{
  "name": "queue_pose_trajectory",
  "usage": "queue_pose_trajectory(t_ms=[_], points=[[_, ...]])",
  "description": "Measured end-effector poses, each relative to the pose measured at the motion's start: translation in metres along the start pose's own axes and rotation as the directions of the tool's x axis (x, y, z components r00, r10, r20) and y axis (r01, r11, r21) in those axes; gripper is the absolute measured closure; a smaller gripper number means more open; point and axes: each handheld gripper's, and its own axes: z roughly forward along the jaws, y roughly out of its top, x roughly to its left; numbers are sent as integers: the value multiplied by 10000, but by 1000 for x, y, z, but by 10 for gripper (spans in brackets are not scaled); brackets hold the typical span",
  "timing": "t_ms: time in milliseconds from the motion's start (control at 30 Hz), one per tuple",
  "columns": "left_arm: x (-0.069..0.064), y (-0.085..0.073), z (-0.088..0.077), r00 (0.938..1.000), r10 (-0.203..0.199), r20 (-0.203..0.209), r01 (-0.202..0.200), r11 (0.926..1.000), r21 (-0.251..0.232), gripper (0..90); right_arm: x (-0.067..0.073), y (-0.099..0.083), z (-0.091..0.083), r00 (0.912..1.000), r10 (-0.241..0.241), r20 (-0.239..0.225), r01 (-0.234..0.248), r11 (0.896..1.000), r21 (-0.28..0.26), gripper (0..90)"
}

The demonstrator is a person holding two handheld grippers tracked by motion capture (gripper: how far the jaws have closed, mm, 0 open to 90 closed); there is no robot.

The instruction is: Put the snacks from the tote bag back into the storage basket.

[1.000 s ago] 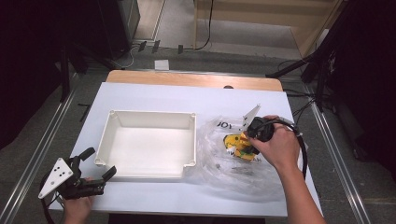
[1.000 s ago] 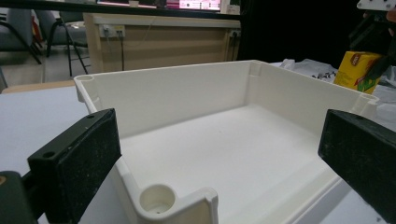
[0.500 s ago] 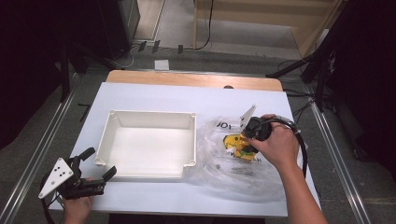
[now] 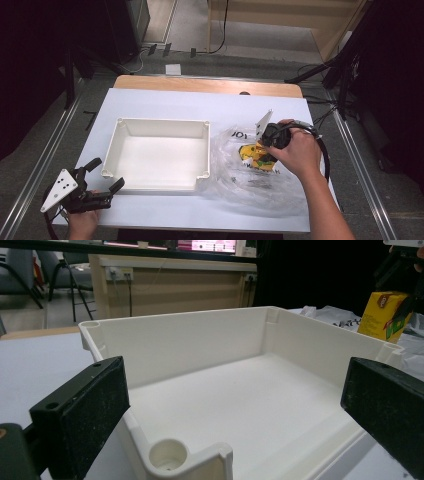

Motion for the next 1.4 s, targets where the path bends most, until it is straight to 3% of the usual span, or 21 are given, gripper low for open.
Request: queue_pose_trajectory(t_ms=[267, 467, 633, 1033, 1167, 1400], points=[[-3, 0, 2, 9999, 167, 22, -167, 9997, 160, 0, 1, 3, -13, 9999, -4, -108, 2, 9998, -213, 526], [-3, 0, 2, 10000, 79, 37, -79, 9999, 128, 0, 0, 6, -22, 9999, -50, -92, 47, 9994, -341, 526], [-3, 0, 2, 10000, 77, 53, -78, 9999, 138, 0, -1, 9, -26, 9996, -291, -43, 289, 9992, -280, 526], [-2, 0, 1, 9999, 85, 76, -86, 9999, 126, 0, 0, 16, -29, 9993, -362, -56, 360, 9987, -367, 526], [-3, 0, 2, 9999, 138, 66, -139, 9997, 185, 0, 1, 21, -33, 9986, -513, -138, 503, 9966, -656, 526], [-4, 0, 2, 9998, 179, 54, -180, 9997, 182, 0, 1, 28, -38, 9976, -692, -37, 688, 9955, -655, 527]])
